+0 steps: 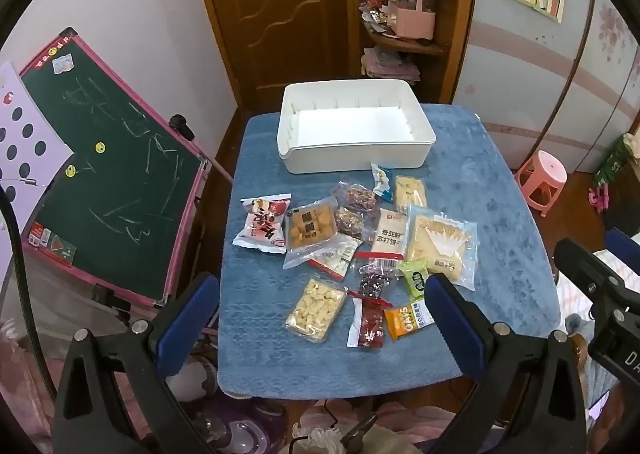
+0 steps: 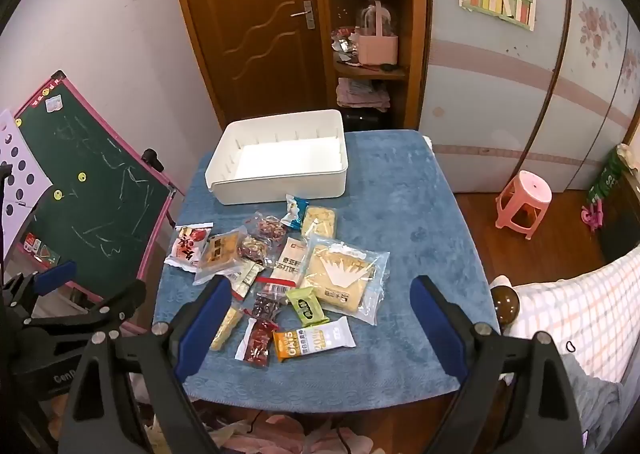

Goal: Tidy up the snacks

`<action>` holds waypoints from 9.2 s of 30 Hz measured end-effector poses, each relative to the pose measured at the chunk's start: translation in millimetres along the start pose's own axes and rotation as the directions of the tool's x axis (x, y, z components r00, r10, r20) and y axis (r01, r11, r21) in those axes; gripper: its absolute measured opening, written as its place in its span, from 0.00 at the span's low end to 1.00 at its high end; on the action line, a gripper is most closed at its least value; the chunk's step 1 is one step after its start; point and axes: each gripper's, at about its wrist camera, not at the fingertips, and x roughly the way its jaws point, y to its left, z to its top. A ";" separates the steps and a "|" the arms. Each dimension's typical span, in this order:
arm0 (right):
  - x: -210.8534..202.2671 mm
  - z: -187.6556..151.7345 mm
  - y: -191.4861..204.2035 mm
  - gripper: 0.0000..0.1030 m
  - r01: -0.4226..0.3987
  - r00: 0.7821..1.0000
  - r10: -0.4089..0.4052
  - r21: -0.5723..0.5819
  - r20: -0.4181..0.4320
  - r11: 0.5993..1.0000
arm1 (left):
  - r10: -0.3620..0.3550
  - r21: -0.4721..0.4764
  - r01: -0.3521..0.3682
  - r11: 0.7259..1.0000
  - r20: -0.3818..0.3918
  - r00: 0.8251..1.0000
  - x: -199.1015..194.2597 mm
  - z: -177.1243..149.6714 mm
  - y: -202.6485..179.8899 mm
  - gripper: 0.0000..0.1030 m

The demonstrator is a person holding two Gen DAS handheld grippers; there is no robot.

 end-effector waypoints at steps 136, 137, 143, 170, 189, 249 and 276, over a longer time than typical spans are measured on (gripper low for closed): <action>273.4 -121.6 -21.3 0.83 0.260 0.825 0.141 0.588 -0.548 0.766 | -0.099 0.179 0.210 0.961 -0.484 0.869 272.5 -74.2 27.3 0.92; 275.3 -121.1 -20.1 0.81 0.266 0.822 0.137 0.585 -0.552 0.766 | -0.103 0.174 0.214 0.961 -0.491 0.865 275.5 -75.2 26.2 0.92; 274.5 -114.1 -15.1 0.56 0.302 0.811 0.082 0.533 -0.580 0.791 | -0.119 0.174 0.243 0.954 -0.526 0.842 291.3 -76.8 22.5 0.78; 133.9 3.1 -2.1 0.41 0.094 0.977 -0.019 0.348 -0.214 0.933 | -0.335 0.197 0.366 0.910 -0.173 0.926 166.4 49.3 42.4 0.60; 264.6 221.3 17.4 0.42 -0.053 0.997 0.055 0.029 -0.063 0.998 | -0.169 -0.003 0.169 0.986 -0.005 0.986 233.9 240.4 12.8 0.60; 68.8 53.9 7.6 0.70 0.115 0.987 -0.101 -0.102 0.127 0.988 | -0.114 -0.026 0.115 0.993 0.050 0.992 72.6 53.9 83.0 0.92; 218.4 -104.1 15.4 0.64 -0.084 0.964 0.030 -0.195 -0.265 0.977 | -0.218 0.127 0.287 0.950 -0.391 0.894 234.7 -107.6 -31.6 0.91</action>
